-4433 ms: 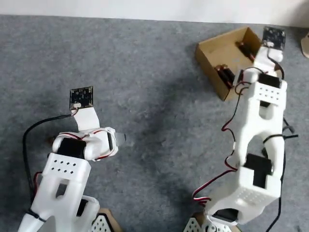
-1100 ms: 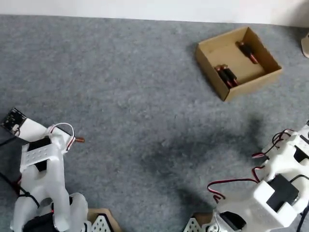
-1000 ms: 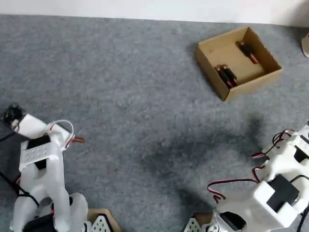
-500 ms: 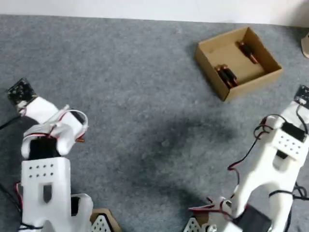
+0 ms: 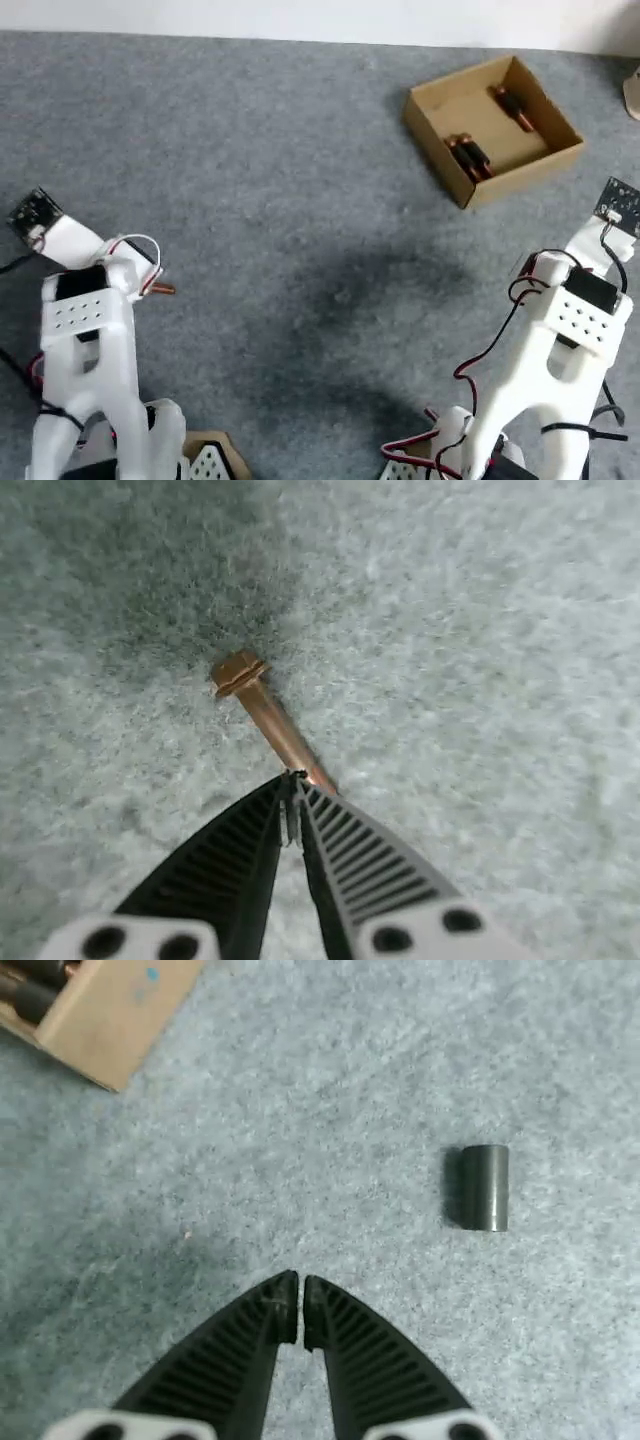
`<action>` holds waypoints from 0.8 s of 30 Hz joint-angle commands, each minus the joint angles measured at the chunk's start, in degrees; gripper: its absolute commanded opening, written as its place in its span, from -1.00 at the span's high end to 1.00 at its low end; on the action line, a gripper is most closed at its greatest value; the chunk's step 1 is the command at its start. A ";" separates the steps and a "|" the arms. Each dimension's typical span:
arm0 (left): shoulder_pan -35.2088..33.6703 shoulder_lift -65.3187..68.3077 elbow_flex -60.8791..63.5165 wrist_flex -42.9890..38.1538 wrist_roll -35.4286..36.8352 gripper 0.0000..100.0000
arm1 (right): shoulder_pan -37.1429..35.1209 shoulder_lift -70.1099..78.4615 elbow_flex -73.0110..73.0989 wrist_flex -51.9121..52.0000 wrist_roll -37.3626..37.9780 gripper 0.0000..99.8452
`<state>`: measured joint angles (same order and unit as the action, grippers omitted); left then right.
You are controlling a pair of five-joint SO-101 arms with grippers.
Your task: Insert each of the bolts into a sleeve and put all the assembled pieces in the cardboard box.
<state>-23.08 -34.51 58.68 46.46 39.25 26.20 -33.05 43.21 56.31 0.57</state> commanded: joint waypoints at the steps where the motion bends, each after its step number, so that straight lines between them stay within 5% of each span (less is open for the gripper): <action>1: -0.66 1.63 0.31 -4.04 0.62 0.78 | -0.13 -1.89 -0.31 0.48 -0.53 0.99; 6: -2.59 2.59 0.13 -4.31 0.88 0.53 | -0.13 -1.89 -0.31 0.57 -0.53 0.99; 13: -5.32 6.02 -0.84 -7.12 0.88 0.69 | -0.13 -1.89 -0.31 0.66 -0.53 0.99; 20: -5.23 20.53 -8.57 -8.35 0.88 0.65 | -0.04 -1.89 -0.22 0.75 -0.53 0.99; 24: -5.41 30.37 -14.11 -8.09 0.88 0.79 | -0.04 -1.89 -0.22 0.75 -0.53 0.99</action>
<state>-27.91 -8.75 49.71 39.08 39.60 26.20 -33.05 43.30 56.75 0.57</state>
